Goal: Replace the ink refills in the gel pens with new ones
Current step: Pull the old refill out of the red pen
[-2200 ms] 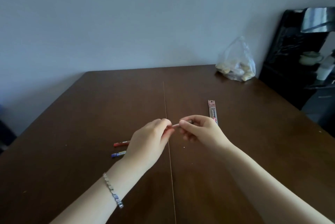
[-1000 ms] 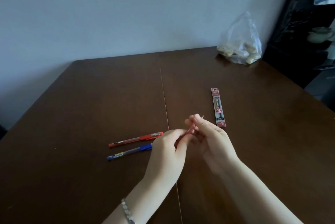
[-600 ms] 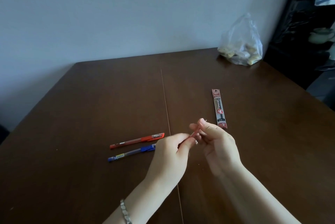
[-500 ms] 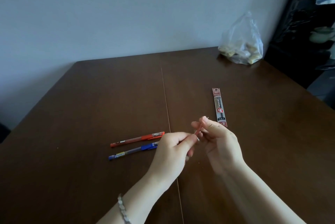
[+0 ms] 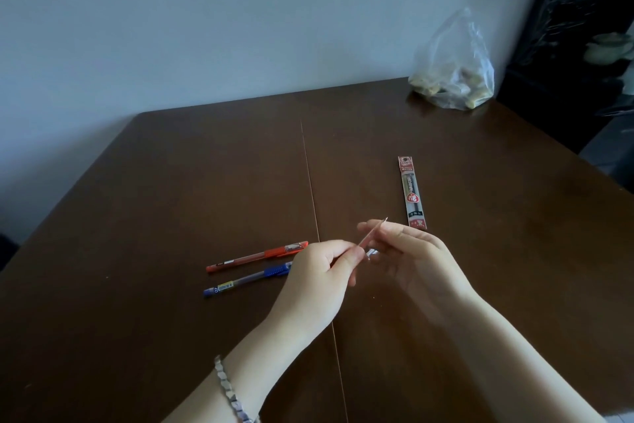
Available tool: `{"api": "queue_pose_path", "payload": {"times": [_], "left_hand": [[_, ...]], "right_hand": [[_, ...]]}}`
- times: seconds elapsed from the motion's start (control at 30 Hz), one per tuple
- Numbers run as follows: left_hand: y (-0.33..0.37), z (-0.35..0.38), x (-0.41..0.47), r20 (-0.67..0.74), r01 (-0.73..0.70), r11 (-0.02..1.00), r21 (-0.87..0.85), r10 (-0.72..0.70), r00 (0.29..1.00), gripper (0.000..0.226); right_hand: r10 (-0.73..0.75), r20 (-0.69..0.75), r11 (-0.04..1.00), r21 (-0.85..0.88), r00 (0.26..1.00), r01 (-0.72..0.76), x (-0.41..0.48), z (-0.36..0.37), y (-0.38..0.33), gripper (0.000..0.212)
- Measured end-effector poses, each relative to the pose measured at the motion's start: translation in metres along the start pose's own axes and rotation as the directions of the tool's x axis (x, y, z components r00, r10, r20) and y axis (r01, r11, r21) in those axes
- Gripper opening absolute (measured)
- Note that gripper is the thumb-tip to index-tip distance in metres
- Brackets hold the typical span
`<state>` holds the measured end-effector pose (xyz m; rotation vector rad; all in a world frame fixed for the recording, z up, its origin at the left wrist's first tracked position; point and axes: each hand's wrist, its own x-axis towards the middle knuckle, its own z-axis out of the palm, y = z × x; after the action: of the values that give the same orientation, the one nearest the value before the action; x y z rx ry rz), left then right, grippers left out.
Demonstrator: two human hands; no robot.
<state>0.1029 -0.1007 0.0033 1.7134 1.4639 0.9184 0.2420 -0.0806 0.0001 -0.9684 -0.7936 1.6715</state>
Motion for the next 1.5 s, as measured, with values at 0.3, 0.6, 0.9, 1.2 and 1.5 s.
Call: {"api": "queue_pose_path", "payload": {"times": [0.3, 0.6, 0.9, 1.2, 1.5], "left_hand": [[-0.001, 0.001, 0.0, 0.01, -0.023, 0.996, 0.086, 0.022, 1.0, 0.022], [-0.004, 0.006, -0.001, 0.021, -0.018, 0.992, 0.129, 0.015, 1.0, 0.024], [-0.006, 0.0, -0.005, 0.016, -0.006, 0.987, 0.158, 0.004, 1.0, 0.029], [-0.007, 0.0, -0.012, -0.01, -0.04, 0.99, 0.133, 0.042, 0.999, 0.013], [-0.022, -0.015, -0.012, -0.086, 0.068, 0.998, 0.01, -0.067, 0.994, 0.013]], "right_hand": [[0.041, -0.008, 0.998, -0.052, 0.999, -0.041, -0.001, -0.006, -0.001, 0.015], [0.085, -0.022, 0.988, -0.125, 0.996, -0.087, -0.001, -0.01, 0.0, 0.022], [0.089, -0.008, 0.982, -0.165, 0.996, -0.089, 0.001, -0.007, 0.007, 0.018], [0.093, -0.032, 0.99, -0.101, 0.995, -0.096, -0.001, -0.006, 0.011, 0.017], [-0.265, -0.307, 0.867, -0.491, 0.914, 0.087, 0.004, -0.039, -0.004, 0.012]]}}
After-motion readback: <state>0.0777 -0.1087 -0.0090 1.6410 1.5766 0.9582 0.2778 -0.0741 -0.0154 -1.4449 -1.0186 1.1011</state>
